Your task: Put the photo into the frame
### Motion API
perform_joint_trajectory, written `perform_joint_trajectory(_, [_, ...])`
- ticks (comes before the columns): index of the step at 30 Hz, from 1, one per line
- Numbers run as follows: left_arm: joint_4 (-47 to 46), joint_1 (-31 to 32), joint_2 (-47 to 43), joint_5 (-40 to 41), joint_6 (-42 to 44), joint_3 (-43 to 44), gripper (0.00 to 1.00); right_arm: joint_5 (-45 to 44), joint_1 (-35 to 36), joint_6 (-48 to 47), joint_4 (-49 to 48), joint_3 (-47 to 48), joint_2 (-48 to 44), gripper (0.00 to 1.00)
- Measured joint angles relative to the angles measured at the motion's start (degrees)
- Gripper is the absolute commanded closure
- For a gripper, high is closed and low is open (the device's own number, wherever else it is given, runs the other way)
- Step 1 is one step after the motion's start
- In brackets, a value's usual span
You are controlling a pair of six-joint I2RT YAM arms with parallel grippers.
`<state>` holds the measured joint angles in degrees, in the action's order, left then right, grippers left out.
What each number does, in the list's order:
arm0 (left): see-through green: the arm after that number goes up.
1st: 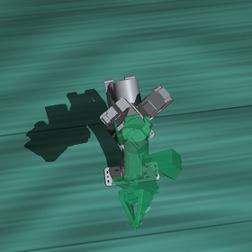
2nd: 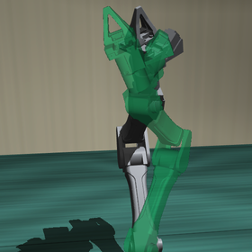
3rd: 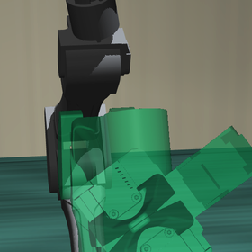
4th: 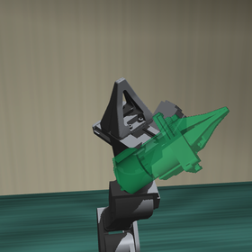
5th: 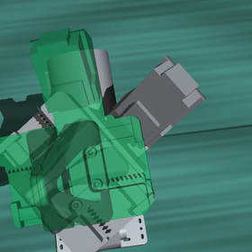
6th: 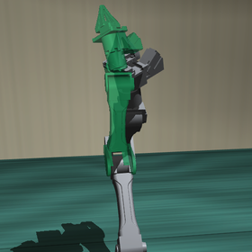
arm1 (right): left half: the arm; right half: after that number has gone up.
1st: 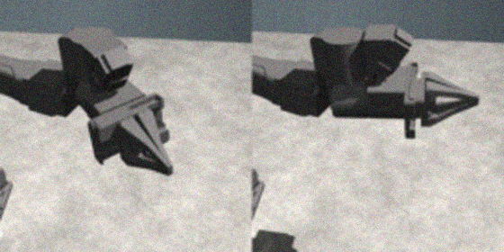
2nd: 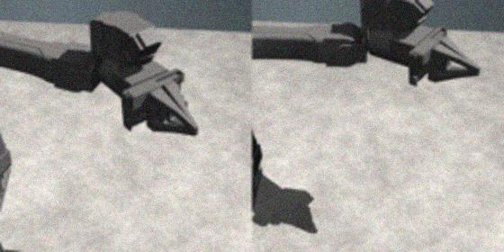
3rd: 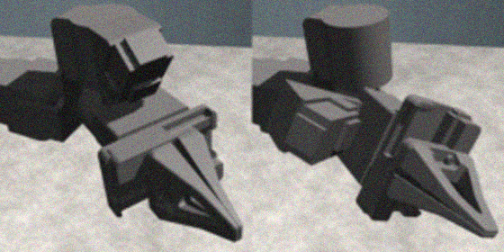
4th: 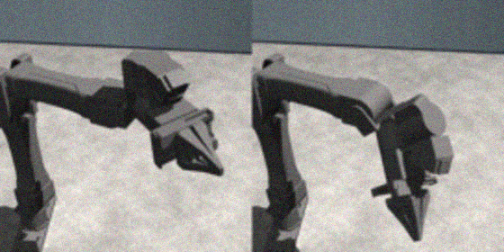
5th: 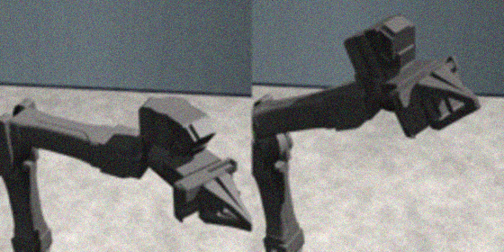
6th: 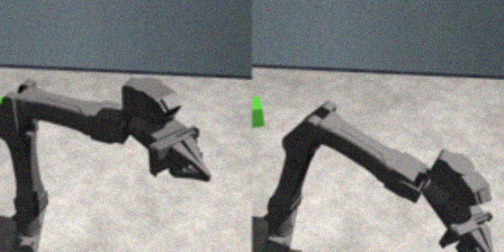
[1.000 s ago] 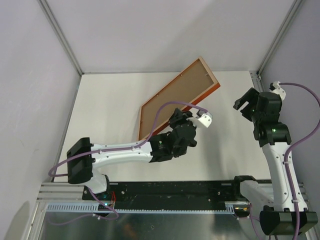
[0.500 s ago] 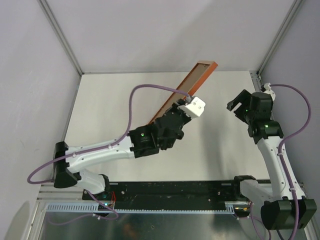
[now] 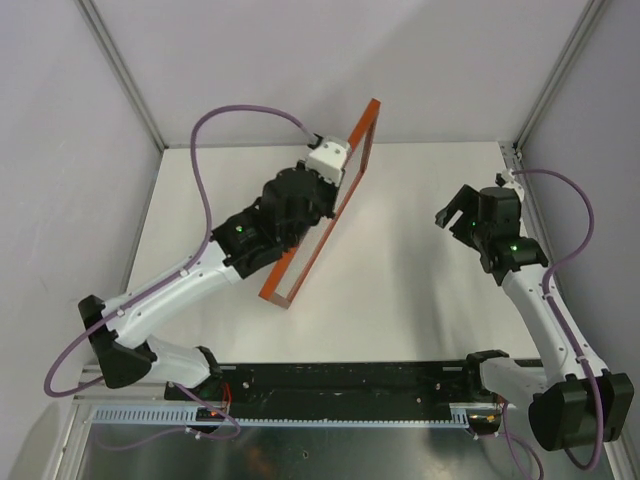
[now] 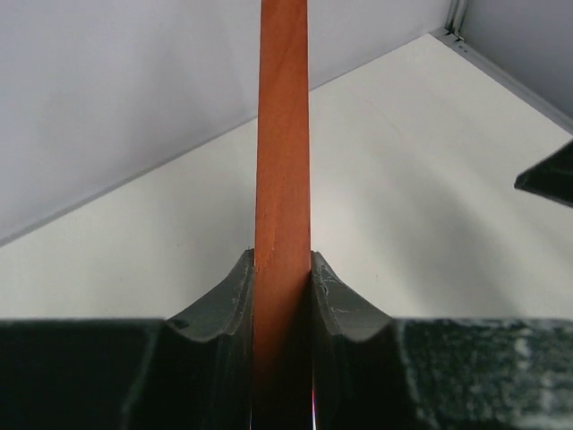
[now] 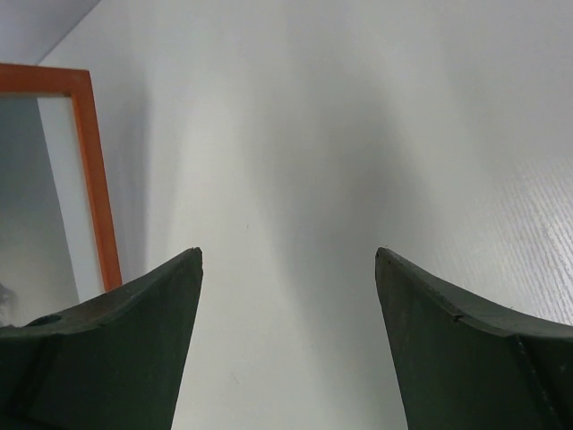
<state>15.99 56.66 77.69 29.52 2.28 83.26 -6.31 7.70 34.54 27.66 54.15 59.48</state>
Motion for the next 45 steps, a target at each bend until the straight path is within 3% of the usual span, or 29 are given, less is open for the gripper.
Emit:
perform_joint_trajectory(13, [1.97,-25.64,-0.70,-23.89,-14.43,-0.26,1.00,-0.28,3.76,0.35,-2.86,-3.56,3.91,0.19])
perform_joint_trajectory(22, [-3.65,-43.78,8.98,-42.05,-25.11,-3.61,1.00,0.66,4.37,0.33,-4.24,-4.44,6.64,0.19])
perform_joint_trajectory(33, [-24.76,-53.59,15.91,-58.14,-39.15,-17.18,1.00,3.34,5.70,-0.02,-7.26,-7.69,10.49,0.18])
perform_joint_trajectory(45, [-42.03,-54.60,24.79,-65.29,-47.76,-27.85,0.89,8.72,6.86,-0.44,-13.11,-10.25,15.39,0.16])
